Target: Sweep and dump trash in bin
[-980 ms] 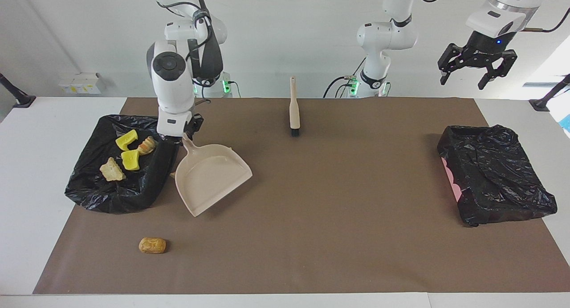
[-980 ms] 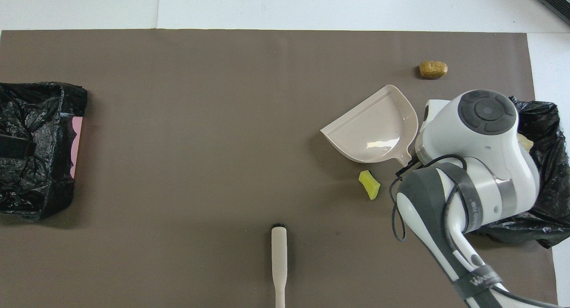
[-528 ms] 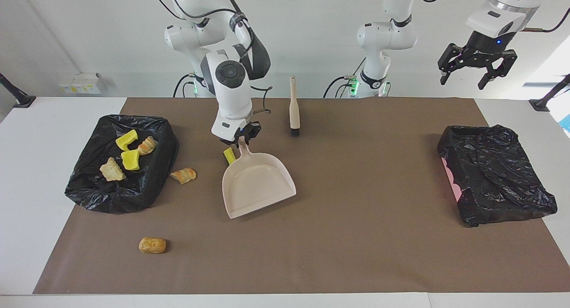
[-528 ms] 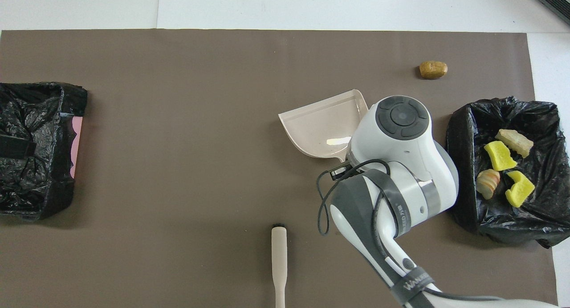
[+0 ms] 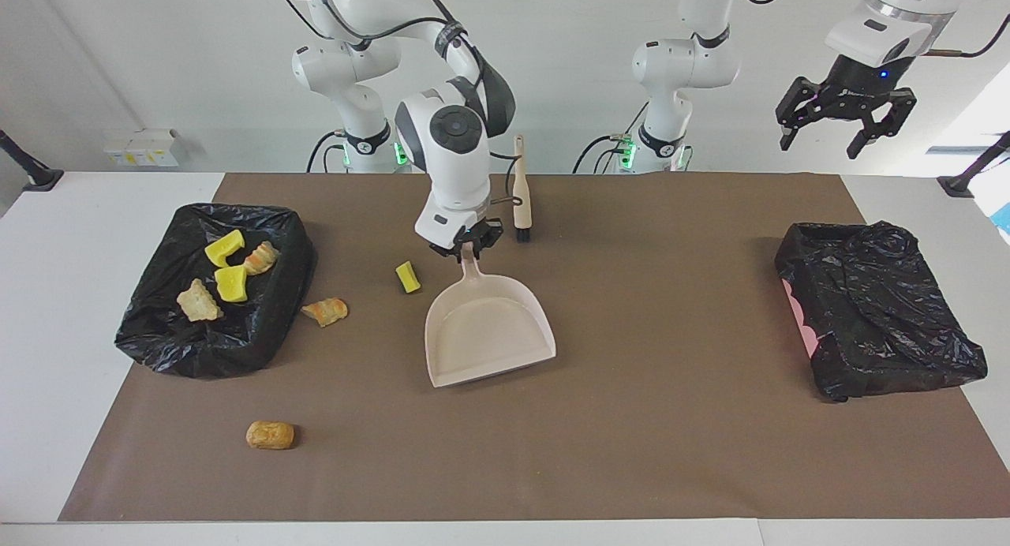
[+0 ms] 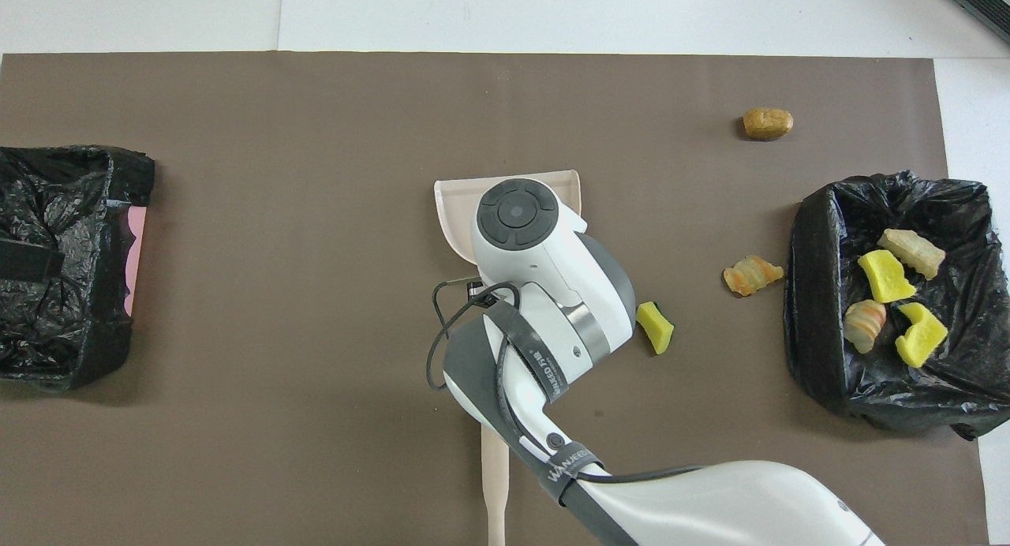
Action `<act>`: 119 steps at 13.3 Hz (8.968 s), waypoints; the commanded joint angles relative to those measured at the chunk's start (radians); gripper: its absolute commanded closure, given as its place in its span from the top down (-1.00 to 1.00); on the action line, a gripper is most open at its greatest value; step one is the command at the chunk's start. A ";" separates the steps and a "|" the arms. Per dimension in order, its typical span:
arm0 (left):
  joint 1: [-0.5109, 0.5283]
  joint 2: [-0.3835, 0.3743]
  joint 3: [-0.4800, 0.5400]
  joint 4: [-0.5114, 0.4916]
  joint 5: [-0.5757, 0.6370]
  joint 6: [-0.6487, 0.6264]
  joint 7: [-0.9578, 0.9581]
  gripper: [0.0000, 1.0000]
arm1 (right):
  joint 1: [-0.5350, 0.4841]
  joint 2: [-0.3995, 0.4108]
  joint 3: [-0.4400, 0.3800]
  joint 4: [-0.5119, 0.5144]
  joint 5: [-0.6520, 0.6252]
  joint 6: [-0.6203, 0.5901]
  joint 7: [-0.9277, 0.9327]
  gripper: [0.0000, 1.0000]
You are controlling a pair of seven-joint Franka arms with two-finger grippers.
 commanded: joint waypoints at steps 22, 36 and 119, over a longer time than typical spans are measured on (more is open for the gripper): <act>-0.214 -0.016 -0.033 -0.154 -0.025 0.134 -0.076 1.00 | 0.232 -0.566 0.026 -0.626 0.205 0.058 0.191 1.00; -0.636 0.332 -0.031 -0.290 0.056 0.702 -0.778 1.00 | 0.350 -0.507 0.028 -0.739 0.259 0.188 0.269 0.48; -0.564 0.169 -0.025 -0.607 0.082 0.613 0.518 -1.00 | -0.543 0.190 0.180 0.245 -0.547 0.007 -1.173 -1.00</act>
